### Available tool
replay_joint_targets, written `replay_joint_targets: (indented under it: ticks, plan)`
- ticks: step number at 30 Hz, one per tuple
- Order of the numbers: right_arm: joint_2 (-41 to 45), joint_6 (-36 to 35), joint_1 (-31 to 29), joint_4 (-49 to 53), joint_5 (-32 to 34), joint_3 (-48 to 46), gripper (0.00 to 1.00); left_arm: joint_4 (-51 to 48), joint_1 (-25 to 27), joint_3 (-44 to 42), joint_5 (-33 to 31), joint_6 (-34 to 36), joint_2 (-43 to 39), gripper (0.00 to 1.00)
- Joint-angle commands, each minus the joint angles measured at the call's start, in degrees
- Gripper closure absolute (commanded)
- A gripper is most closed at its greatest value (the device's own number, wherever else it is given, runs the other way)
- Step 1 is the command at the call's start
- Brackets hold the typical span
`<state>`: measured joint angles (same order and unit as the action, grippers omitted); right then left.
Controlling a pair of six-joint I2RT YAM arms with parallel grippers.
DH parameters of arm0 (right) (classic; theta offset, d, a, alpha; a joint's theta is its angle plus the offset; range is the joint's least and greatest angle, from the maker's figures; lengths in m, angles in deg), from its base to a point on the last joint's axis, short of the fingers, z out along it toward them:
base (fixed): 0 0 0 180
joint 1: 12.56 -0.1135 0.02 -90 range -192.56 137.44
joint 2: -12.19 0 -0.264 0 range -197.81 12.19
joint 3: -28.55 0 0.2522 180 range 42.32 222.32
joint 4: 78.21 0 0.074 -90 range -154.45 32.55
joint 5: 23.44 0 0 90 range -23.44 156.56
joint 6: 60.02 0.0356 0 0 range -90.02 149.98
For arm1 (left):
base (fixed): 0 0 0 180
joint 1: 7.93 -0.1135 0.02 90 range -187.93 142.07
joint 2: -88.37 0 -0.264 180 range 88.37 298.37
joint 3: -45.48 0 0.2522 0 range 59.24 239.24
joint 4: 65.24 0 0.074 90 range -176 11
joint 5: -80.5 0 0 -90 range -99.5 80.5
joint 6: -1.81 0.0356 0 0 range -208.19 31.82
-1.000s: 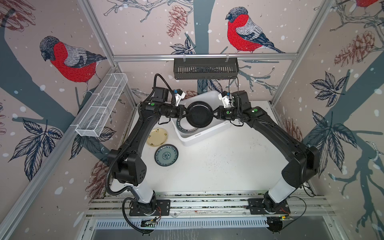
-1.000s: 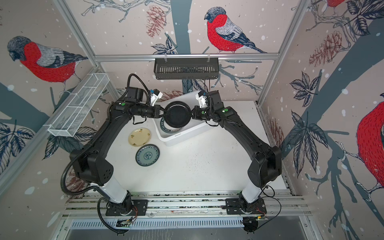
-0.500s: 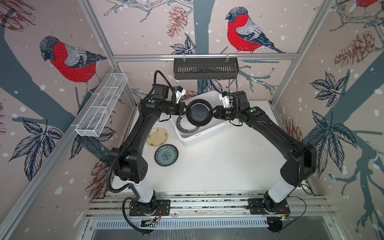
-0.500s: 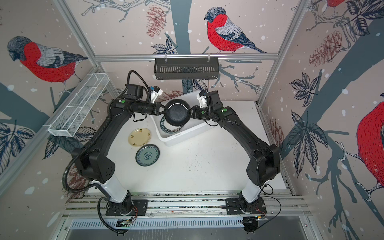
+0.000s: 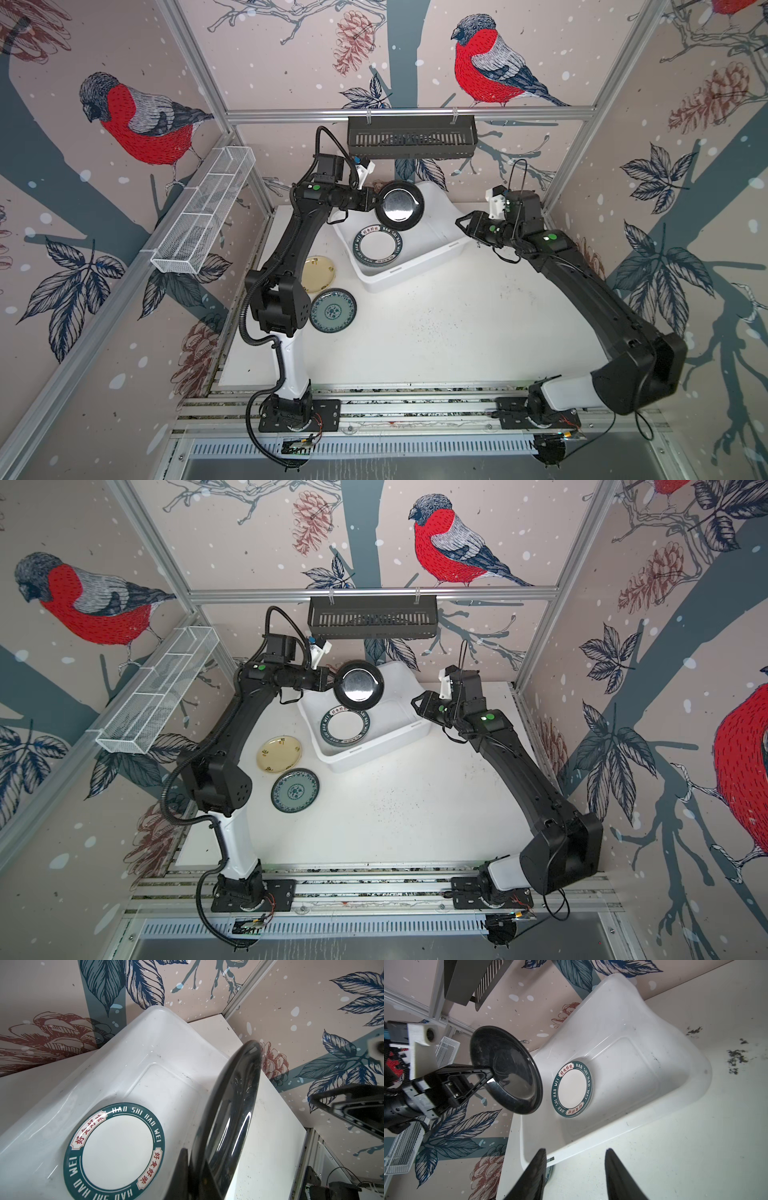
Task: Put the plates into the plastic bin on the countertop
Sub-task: 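Lower the black plate into the bin with the left gripper while the right arm withdraws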
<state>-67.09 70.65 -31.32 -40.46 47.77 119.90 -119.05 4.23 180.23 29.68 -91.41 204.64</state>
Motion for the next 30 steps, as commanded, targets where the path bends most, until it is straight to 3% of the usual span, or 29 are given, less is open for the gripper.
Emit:
replay_joint_targets:
  ticks: [1, 16, 30]
  plan:
    - [3.02, 2.15, 0.30, 2.10, 3.72, -1.72, 0.53, 5.19, 0.82, 1.07, 1.10, -3.84, 2.99, 1.00]
    - [19.44, 12.90, -1.14, 7.56, 12.62, -10.68, 0.54, 12.06, 4.63, 10.37, -1.40, -13.33, 17.75, 1.00]
    - [22.64, 17.30, -5.04, 10.20, 17.42, -12.35, 0.54, 12.93, 7.23, 10.56, -1.15, -14.62, 23.53, 1.00]
